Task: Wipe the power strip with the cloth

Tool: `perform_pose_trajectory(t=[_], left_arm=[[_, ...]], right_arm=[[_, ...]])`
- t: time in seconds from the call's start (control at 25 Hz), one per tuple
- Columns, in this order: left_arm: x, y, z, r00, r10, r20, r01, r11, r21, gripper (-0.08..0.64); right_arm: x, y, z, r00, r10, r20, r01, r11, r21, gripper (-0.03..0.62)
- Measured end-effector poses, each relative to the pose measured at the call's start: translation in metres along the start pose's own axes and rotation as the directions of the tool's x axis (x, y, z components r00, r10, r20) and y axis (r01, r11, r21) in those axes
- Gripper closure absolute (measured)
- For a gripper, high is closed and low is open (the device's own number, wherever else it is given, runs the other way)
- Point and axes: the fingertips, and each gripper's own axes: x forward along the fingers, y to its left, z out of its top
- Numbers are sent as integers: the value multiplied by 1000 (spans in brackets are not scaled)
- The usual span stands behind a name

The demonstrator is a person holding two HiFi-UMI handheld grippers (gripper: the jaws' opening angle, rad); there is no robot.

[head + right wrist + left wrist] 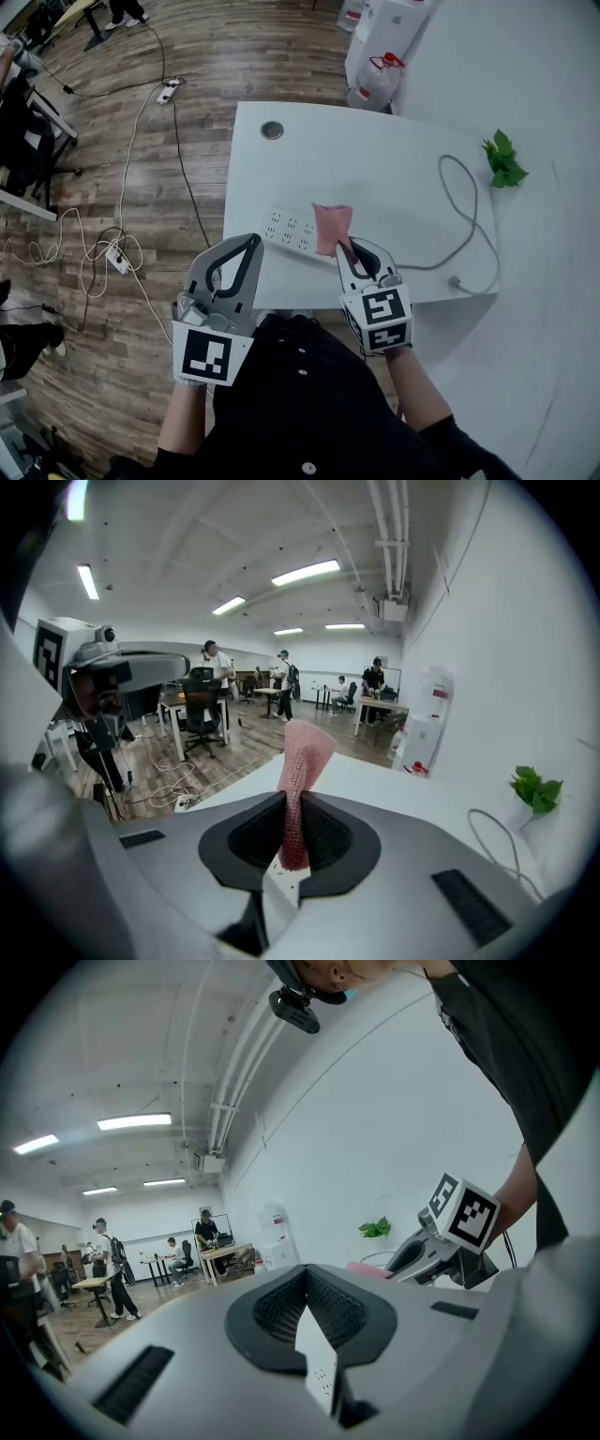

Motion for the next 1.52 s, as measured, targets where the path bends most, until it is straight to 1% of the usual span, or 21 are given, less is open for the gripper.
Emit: perform_pose_trajectory(t=[0.24,0.36,0.52,0.72,0.84,1.52], left_arm=[[-2,8,11,999,20,27,-20,1000,19,546],[-3,8,14,999,25,38,-27,999,37,546],[-6,11,22,998,30,58,-33,998,53,546],[-6,10,25,997,29,68,-33,998,52,546],[-6,10,25,998,26,65,-29,998,52,546],[-3,4,28,997,10,74,-13,999,46,546]], right_arm=[[-13,6,48,992,10,122,-6,999,-32,531],[-19,7,61,986,15,164,-10,999,-32,531],[-25,10,75,981,17,195,-8,999,-45,531],[-27,15,81,980,30,198,-18,998,-64,531],[-28,15,82,980,32,195,-21,998,-60,531],[-32,8,74,985,-4,174,17,997,-75,531]])
